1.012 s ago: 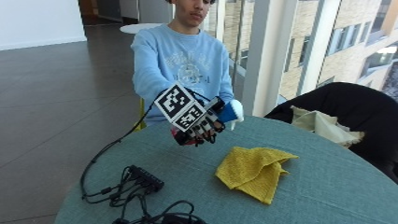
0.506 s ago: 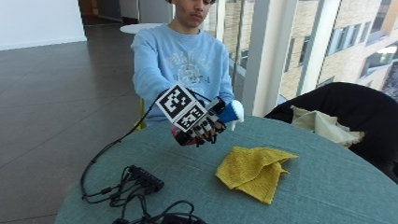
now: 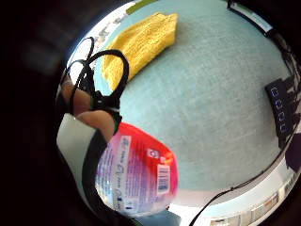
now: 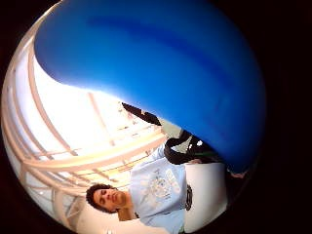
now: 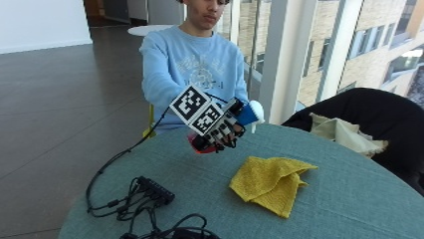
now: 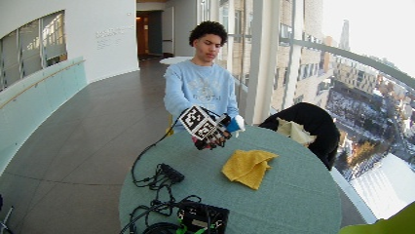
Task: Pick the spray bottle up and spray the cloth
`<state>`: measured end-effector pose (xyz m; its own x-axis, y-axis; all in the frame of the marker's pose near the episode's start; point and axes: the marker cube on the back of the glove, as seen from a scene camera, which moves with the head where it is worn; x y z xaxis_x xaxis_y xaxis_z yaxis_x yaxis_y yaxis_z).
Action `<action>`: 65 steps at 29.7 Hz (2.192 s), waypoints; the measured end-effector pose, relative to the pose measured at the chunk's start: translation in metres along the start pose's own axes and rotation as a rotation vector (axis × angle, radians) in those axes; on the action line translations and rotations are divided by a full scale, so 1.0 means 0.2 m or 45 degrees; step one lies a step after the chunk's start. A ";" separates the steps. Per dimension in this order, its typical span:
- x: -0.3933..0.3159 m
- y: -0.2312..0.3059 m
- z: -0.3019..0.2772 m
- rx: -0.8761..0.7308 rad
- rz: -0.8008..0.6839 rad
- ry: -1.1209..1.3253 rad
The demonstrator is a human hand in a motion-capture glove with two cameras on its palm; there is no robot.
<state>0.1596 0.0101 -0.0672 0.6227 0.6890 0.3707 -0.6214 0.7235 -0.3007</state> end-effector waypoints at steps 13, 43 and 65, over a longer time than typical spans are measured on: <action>-0.48 0.01 0.19 0.316 -0.479 -0.180; -0.99 -0.26 0.99 0.458 -0.854 -0.584; -0.73 0.01 0.86 0.252 -0.821 -0.364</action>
<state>-0.0147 -0.0968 0.0282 0.7621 0.0707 0.6436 -0.2640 0.9416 0.2091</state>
